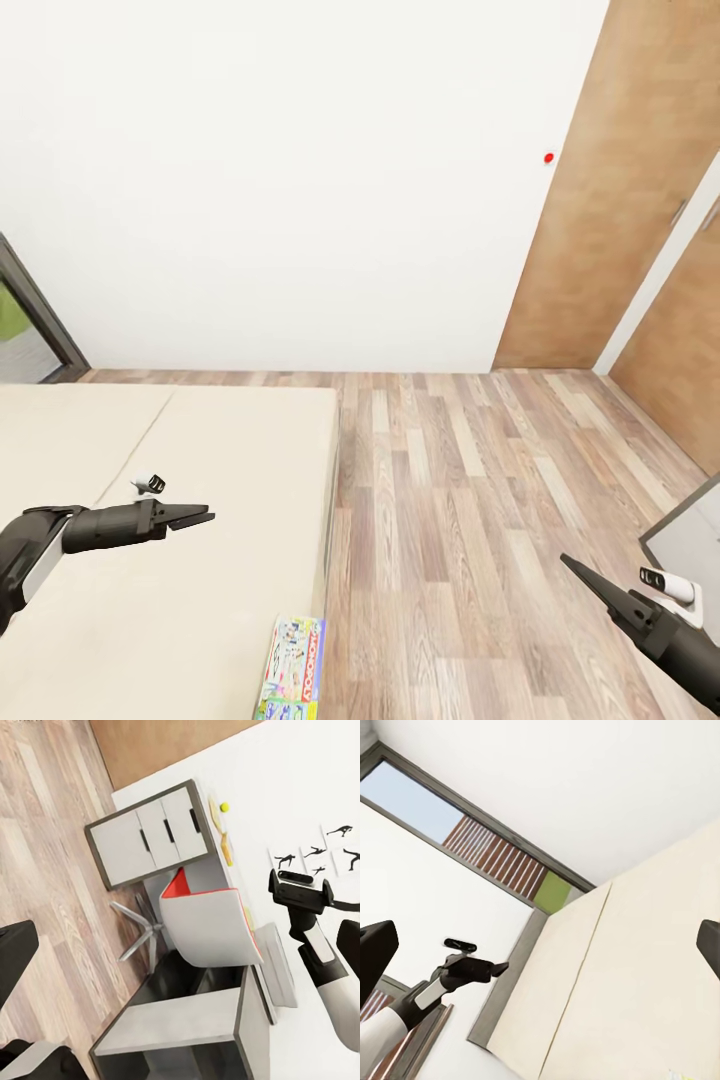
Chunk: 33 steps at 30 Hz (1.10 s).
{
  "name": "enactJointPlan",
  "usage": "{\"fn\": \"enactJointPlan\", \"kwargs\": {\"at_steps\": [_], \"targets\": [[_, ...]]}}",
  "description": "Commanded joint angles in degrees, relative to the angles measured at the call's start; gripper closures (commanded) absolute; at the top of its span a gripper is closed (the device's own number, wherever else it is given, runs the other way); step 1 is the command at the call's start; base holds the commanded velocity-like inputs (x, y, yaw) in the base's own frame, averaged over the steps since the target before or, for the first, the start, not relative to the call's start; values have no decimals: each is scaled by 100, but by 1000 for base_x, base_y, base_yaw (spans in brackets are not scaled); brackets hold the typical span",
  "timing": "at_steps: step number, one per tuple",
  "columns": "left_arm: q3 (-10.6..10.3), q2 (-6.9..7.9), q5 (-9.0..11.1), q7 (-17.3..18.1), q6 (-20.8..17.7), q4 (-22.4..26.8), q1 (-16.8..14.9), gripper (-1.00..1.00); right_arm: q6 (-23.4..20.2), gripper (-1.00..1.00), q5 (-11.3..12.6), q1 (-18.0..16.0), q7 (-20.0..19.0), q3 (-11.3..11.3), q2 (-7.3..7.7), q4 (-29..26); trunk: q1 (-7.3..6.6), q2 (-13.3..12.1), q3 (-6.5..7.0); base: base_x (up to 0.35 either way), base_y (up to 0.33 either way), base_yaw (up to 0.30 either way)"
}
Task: Put all the toys in the child's room - the three board games (two on the bed and one on the table), the two jigsaw puzzles on the table, and the tennis ball on the table - inside the toy box on the table in the child's room.
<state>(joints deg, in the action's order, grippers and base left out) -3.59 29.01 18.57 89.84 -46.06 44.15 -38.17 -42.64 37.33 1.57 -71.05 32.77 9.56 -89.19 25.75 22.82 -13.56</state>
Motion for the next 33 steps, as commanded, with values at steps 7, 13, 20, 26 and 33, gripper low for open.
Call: {"fn": "enactJointPlan", "kwargs": {"at_steps": [7,13,20,26,33], "targets": [[-27,8,22,16,-61,-3,-6,-100,-43,-100,35,1,2,7,2,-5,4,10,55,0,0,0],[-21,8,24,16,-61,-3,-6,-100,-43,-100,35,1,2,12,2,-7,4,10,111,0,0,0],[-19,8,21,16,-61,-3,-6,-100,-43,-100,13,-2,9,-8,2,3,4,10,176,0,0,0],[-22,8,23,16,-61,-3,-6,-100,-43,-100,-2,-2,11,-10,2,6,4,10,231,0,0,0],[-29,8,22,16,-61,-3,-6,-100,-43,-100,-10,-4,12,-7,2,10,4,10,296,0,0,0]]}}
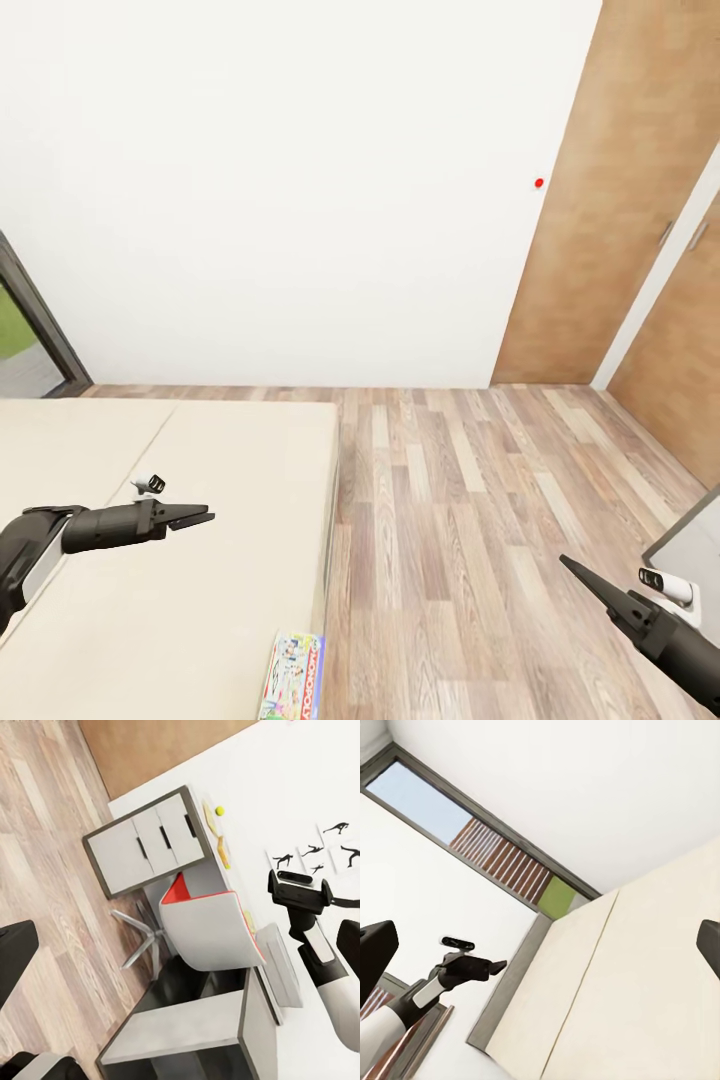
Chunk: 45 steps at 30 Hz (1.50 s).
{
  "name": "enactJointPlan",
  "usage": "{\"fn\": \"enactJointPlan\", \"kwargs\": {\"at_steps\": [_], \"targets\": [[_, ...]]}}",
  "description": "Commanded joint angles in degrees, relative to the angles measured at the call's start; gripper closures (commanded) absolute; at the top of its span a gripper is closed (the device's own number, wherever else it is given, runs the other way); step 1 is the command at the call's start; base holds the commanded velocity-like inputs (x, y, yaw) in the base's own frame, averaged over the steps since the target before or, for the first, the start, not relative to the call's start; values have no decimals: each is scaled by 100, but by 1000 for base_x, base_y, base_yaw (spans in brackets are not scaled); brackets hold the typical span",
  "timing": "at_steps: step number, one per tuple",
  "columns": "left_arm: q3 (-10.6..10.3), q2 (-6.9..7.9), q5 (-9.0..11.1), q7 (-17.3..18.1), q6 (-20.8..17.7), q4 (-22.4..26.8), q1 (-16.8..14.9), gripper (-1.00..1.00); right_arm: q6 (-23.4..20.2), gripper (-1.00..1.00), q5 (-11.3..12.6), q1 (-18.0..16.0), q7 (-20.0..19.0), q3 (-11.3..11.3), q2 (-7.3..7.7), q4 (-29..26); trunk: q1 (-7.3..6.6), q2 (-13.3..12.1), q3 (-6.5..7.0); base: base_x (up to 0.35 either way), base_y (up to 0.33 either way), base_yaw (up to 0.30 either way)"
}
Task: Put all the toys in the child's room - the three board games (two on the bed and one on the table), the two jigsaw puzzles on the table, and the tennis ball on the table - inside the toy box on the table in the child's room.
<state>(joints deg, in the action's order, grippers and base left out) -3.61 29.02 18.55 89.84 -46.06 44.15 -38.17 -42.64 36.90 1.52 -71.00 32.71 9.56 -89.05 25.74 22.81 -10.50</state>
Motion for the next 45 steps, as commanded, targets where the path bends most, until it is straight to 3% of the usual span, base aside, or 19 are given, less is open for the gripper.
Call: {"fn": "enactJointPlan", "kwargs": {"at_steps": [1,45], "targets": [[-29,7,24,16,-61,-3,-6,-100,-43,-100,32,0,8,-1,2,-1,4,11,-1,0,0,0],[-34,-2,21,16,-61,-3,-6,-100,-36,-100,36,-2,69,-7,2,-12,4,11,406,0,0,0]]}}
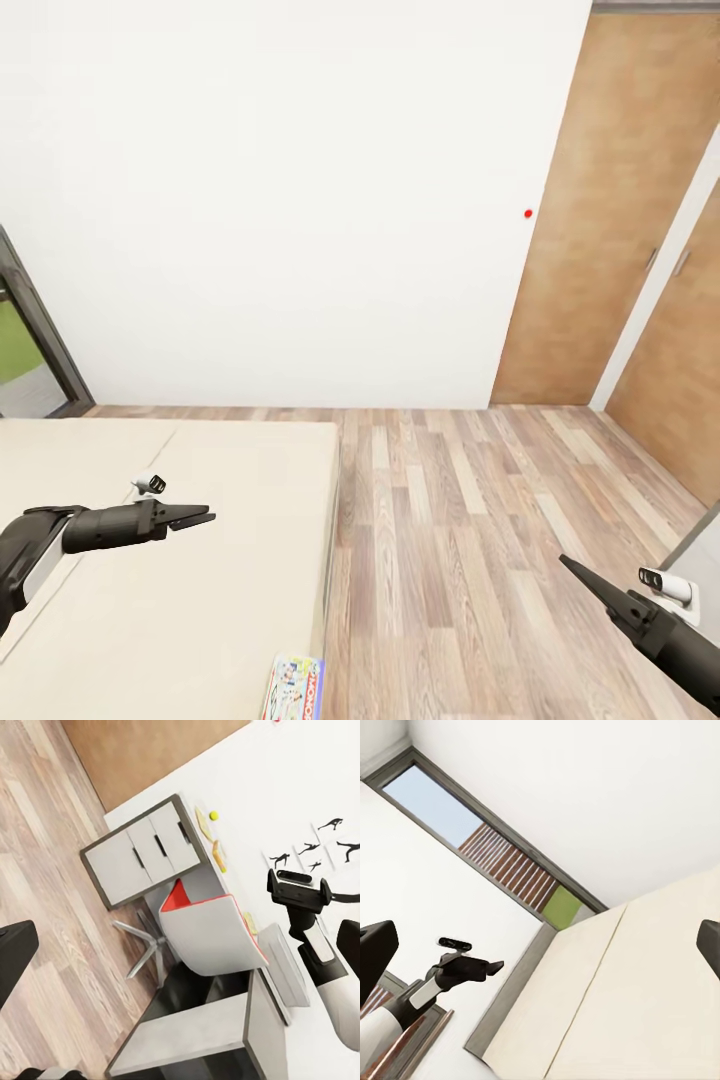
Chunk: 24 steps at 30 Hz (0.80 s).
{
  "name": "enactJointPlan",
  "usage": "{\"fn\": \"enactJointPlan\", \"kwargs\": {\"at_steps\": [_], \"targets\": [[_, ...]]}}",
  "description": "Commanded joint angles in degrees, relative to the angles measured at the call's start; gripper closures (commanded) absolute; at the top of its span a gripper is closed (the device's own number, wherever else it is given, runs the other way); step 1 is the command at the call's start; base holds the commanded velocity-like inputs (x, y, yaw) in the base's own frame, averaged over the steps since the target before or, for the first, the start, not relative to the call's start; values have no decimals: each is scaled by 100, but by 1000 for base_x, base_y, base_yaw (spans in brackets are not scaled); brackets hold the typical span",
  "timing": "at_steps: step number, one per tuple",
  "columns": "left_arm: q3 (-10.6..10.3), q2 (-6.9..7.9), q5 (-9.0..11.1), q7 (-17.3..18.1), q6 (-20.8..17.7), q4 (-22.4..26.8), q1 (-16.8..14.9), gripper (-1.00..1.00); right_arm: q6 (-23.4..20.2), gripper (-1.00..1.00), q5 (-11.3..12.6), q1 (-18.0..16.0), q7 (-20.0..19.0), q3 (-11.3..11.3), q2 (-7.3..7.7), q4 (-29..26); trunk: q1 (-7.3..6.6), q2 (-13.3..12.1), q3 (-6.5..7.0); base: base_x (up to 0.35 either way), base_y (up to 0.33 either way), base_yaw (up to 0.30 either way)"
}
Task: Put all the toys in the child's room - the three board games (two on the bed and one on the table), the two jigsaw puzzles on the table, and the tennis ball on the table - inside the toy box on the table in the child's room.
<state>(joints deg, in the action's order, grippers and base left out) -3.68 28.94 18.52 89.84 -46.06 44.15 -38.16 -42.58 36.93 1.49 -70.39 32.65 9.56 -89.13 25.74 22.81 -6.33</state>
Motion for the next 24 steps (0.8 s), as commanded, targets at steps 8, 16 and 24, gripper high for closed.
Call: {"fn": "enactJointPlan", "kwargs": {"at_steps": [8,16,24], "targets": [[-27,8,24,16,-61,-3,-7,-100,-41,-100,33,0,8,4,2,-1,4,11,63,0,0,0],[-27,8,25,16,-61,-3,-7,-100,-40,-100,33,0,8,-1,2,-2,4,11,137,0,0,0],[-24,7,24,16,-61,-3,-7,-100,-41,-100,33,0,8,-3,2,-1,4,11,211,0,0,0]]}}
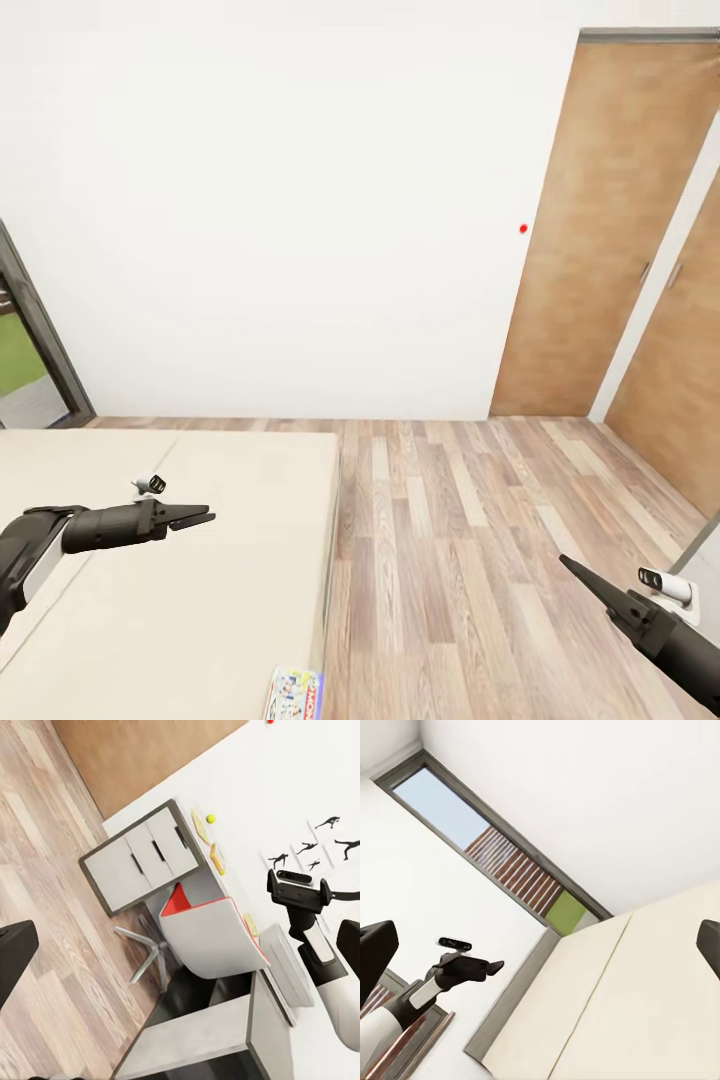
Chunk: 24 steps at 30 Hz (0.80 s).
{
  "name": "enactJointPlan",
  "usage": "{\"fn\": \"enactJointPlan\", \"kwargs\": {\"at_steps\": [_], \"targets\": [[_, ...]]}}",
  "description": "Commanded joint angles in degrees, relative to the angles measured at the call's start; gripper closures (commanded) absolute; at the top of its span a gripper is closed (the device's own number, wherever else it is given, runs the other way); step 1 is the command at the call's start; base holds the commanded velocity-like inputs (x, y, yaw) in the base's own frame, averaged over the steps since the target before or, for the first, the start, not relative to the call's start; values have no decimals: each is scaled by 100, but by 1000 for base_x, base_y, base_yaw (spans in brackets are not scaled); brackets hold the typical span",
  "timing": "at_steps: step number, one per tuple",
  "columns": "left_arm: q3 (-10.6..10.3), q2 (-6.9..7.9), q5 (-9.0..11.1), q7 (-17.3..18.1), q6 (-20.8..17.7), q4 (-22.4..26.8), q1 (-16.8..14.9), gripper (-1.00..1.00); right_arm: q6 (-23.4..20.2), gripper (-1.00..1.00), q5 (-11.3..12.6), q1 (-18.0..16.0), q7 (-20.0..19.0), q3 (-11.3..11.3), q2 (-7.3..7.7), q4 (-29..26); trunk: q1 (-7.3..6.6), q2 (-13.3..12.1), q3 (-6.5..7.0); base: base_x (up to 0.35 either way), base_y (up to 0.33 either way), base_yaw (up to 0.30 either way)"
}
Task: Put all the toys in the child's room - the three board games (two on the bed and one on the table), the two jigsaw puzzles on the table, and the tennis ball on the table - inside the toy box on the table in the child's room.
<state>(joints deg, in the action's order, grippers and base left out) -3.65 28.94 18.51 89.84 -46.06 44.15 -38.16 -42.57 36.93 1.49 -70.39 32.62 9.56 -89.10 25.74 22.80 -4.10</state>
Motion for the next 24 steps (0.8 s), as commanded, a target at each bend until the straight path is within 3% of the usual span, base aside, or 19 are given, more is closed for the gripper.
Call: {"fn": "enactJointPlan", "kwargs": {"at_steps": [1,24], "targets": [[-28,7,25,16,-61,-3,-7,-100,-42,-100,33,0,8,-1,2,-3,4,12,-2,0,0,0],[-27,7,24,16,-61,-3,-7,-100,-41,-100,33,0,10,-1,2,-4,4,12,211,0,0,0]]}}
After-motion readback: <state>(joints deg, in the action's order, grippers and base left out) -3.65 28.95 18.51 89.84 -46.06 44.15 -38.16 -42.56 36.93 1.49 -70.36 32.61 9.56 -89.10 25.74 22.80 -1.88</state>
